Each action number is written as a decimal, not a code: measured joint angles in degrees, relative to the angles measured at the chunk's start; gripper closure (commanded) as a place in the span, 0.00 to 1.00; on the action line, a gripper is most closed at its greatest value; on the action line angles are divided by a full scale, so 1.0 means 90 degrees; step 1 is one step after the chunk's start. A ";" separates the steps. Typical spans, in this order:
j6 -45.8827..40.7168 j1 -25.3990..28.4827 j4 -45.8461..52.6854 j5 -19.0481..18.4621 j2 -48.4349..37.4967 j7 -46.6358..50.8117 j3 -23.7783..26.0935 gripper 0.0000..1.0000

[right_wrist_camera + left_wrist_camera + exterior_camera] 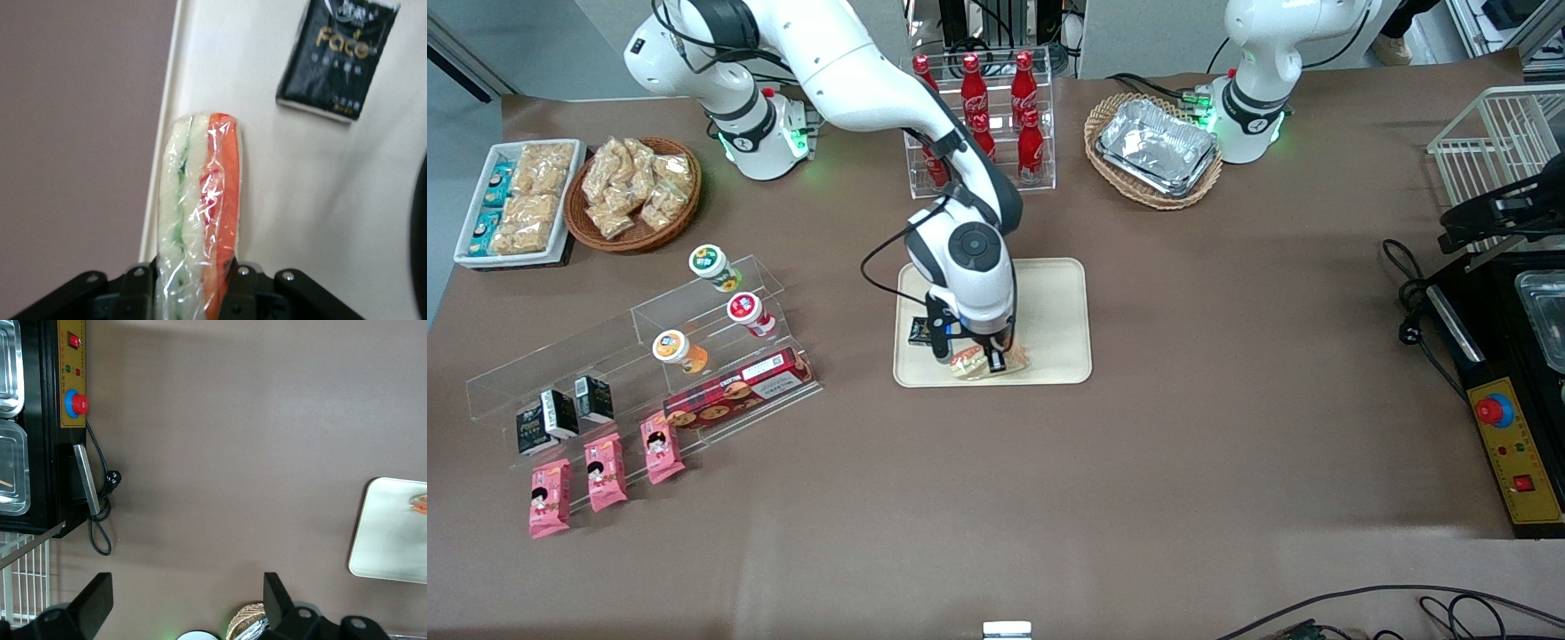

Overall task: Place sandwich on tray
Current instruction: 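Lower the sandwich onto the tray beside the black box and open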

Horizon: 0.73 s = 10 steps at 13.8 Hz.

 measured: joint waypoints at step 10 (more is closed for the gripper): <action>0.0119 0.0386 -0.0003 0.0115 0.0180 0.0023 -0.0020 0.00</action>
